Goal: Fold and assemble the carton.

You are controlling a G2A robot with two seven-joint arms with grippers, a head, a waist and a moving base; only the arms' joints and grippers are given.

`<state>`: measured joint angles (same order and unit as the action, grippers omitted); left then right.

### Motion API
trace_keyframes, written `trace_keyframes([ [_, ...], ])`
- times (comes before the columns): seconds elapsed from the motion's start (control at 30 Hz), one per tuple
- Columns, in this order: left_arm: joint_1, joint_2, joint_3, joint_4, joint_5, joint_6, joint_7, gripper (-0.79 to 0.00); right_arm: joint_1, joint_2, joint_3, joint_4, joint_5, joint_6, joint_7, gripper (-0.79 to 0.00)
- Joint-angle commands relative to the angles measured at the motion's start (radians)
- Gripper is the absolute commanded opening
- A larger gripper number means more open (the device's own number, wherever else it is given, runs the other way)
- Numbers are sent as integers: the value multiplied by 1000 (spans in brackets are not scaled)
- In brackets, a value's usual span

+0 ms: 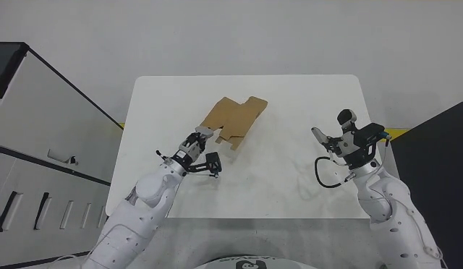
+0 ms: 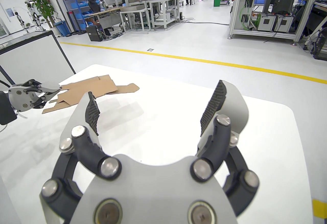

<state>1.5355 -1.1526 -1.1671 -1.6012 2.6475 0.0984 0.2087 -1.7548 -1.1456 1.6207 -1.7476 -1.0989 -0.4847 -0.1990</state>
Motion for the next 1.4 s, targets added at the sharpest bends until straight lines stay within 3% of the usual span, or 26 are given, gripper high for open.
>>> trace_keyframes([
  [0.0, 6, 6, -12, -42, 69, 1, -3, -785, 0, 0, 0, 0, 0, 0, 0, 0],
  [0.1, 14, 13, -25, -84, 188, 13, -28, -785, 6, 0, -6, -1, 26, -28, 11, 0],
  [0.23, 14, 13, -25, -84, 188, 13, -28, -785, 17, 7, 5, 10, 57, -158, 17, 0],
  [0.43, 13, 13, -24, -84, 207, 11, -27, -785, 19, 8, 10, 10, 52, -169, 17, 0],
  [0.57, 11, 21, -36, -102, 262, 35, 36, -785, 27, 8, 2, 27, 117, -193, 48, 0],
  [0.87, 20, 49, -91, -162, 424, 82, 218, -785, 86, 30, 26, 100, 255, -464, 185, 0],
  [1.07, 19, 55, -103, -158, 424, 66, 220, -785, 86, 30, 26, 100, 255, -464, 185, 0],
  [1.13, 16, 56, -94, -164, 424, 67, 238, -785, 81, 28, -4, 129, 325, -476, 196, 0],
  [1.37, -2, 70, -101, -175, 418, 81, 417, -785, 162, 61, -63, 211, 608, -528, 467, 0],
])
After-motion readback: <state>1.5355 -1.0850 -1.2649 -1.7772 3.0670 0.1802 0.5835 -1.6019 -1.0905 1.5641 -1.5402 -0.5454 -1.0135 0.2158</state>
